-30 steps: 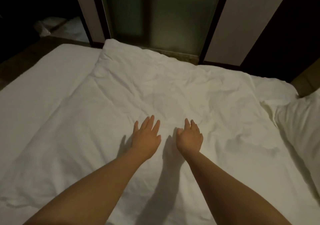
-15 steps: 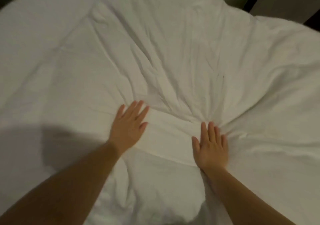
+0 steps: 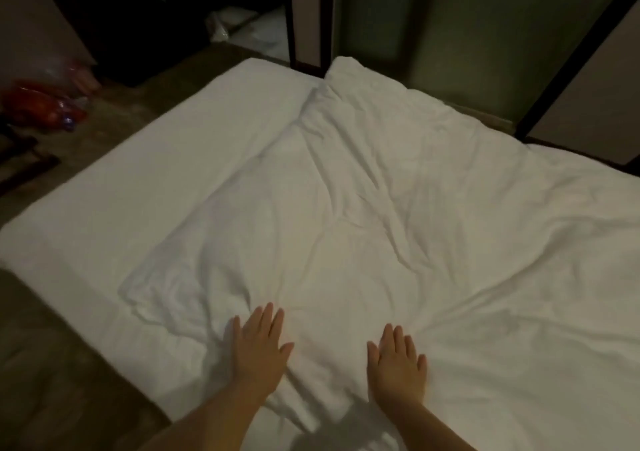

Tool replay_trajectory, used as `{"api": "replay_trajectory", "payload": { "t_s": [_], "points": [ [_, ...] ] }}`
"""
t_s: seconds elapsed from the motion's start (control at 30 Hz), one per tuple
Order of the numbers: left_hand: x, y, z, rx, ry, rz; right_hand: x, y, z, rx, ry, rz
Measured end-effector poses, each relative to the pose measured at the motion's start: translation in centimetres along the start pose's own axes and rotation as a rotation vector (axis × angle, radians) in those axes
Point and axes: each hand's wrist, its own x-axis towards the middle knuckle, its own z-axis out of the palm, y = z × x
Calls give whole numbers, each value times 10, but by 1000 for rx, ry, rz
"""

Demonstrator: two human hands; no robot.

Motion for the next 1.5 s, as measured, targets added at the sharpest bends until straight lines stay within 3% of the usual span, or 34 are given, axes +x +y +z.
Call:
{"api": "replay_trajectory", "payload": {
  "t_s": [0.1,0.3,0.47,0.6,0.73,0.83,0.97,1.03,1.23,1.37,1.5],
  "points": [
    [-21,-52,3,-32,-75,-180,-27,-14,10,-14,-19,0],
    [-13,-128,-11,-215,27,-213,-48,-78,4,-16,78,-33],
    [32,-196,-7,-319,-66,-284,-37,-198,7,-32,148,-134],
    [78,-269,-10,-431,-139,-401,-20,-312,29,-10,57,-93],
    [123,-308,-15,-578,-195,-276,-2,-383,51,-71,-53,-57],
    [151,-311,-13,-630,-268,-189,-1,-390,64,-164,-86,-98],
    [180,-310,-1,-661,-389,-200,4,-383,72,-238,-112,-119],
    [186,-303,0,-783,-478,-177,6,-385,74,-238,-111,-100],
    [172,-321,-8,-1242,-488,-172,8,-403,79,-183,-166,-2],
    [165,-337,-1,-1207,-463,-256,3,-405,86,-178,-219,-48],
    [162,-329,-12,-1112,-461,-206,-2,-383,77,-229,-205,-165]
  ]
}}
